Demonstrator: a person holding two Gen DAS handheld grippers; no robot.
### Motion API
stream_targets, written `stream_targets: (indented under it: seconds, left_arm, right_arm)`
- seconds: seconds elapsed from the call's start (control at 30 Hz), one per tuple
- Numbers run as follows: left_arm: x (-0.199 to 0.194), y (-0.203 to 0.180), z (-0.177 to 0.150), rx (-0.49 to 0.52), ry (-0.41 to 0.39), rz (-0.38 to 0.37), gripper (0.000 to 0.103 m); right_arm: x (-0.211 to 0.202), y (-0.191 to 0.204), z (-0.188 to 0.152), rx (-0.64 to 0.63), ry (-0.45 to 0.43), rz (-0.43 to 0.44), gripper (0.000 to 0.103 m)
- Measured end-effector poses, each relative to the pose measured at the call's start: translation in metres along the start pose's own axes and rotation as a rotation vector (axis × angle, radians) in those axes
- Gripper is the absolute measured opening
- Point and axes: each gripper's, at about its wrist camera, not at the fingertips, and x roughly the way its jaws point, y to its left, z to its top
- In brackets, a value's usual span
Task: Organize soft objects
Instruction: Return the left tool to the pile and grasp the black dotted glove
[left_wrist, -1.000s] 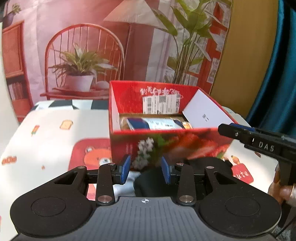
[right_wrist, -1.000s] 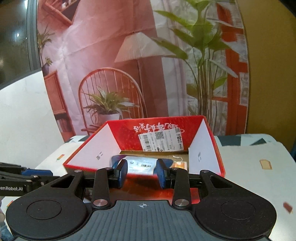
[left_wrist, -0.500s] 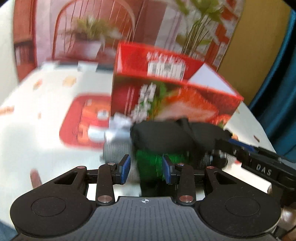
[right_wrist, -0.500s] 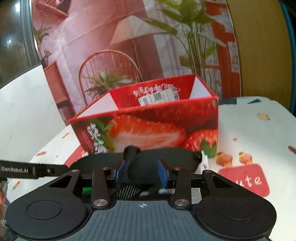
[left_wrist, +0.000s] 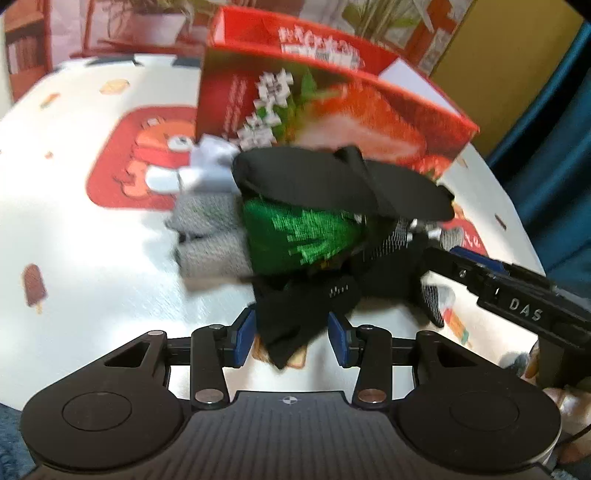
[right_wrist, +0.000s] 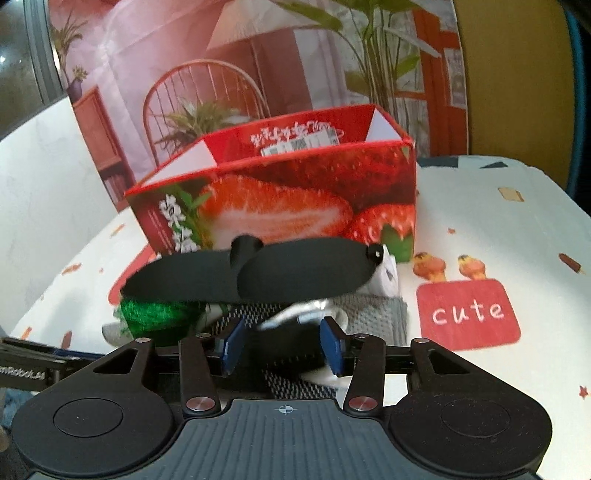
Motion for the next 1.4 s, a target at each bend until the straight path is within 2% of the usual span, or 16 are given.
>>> stream_targets:
  seconds: [0.1, 0.13, 0.2, 0.33, 0.53, 0.73, 0.93, 1.03, 1.13, 1.2, 1.4]
  left_arm:
    - [0.015, 0.005, -0.003, -0.024, 0.059, -0.029, 0.043]
    - [0.015, 0.007, -0.003, -0.031, 0.043, -0.034, 0.04]
    - [0.017, 0.009, -0.004, -0.043, 0.046, -0.038, 0.028]
    - [0.017, 0.012, -0.006, -0.055, 0.035, -0.033, 0.021]
    - [0.016, 0.015, -0.004, -0.076, 0.031, -0.014, 0.02]
    - [0.011, 0.019, -0.004, -0.084, 0.03, 0.028, 0.021]
    - [0.01, 0.019, -0.005, -0.075, 0.032, 0.039, 0.022]
    - [0.01, 0.021, -0.005, -0.087, 0.023, 0.057, 0.023]
    - [0.007, 0.024, -0.005, -0.103, 0.012, 0.08, 0.023]
    - [0.007, 0.025, -0.005, -0.108, 0.01, 0.08, 0.023]
    - [0.006, 0.024, -0.006, -0.1, 0.009, 0.082, 0.023]
  right_arm:
    - [0.002, -0.004, -0.003, 0.009, 0.017, 0.0, 0.045]
    - [0.003, -0.005, -0.003, 0.014, 0.021, -0.002, 0.045]
    - [0.006, -0.005, -0.004, 0.014, 0.027, -0.002, 0.045]
    - [0.009, -0.002, -0.005, 0.008, 0.025, 0.0, 0.048]
    - [0.005, -0.004, -0.003, 0.017, -0.035, -0.017, 0.049]
    - [0.016, -0.006, -0.008, 0.022, 0.019, -0.015, 0.051]
    - [0.023, 0.0, -0.013, -0.007, 0.071, -0.022, 0.052]
    - [0.021, 0.0, -0.013, -0.003, 0.065, -0.022, 0.054]
    - [0.011, 0.003, -0.009, -0.023, 0.012, -0.007, 0.056]
    - [0.007, 0.007, -0.008, -0.053, -0.013, 0.009, 0.062]
    - [0.014, 0.024, -0.013, -0.145, 0.05, 0.048, 0.065]
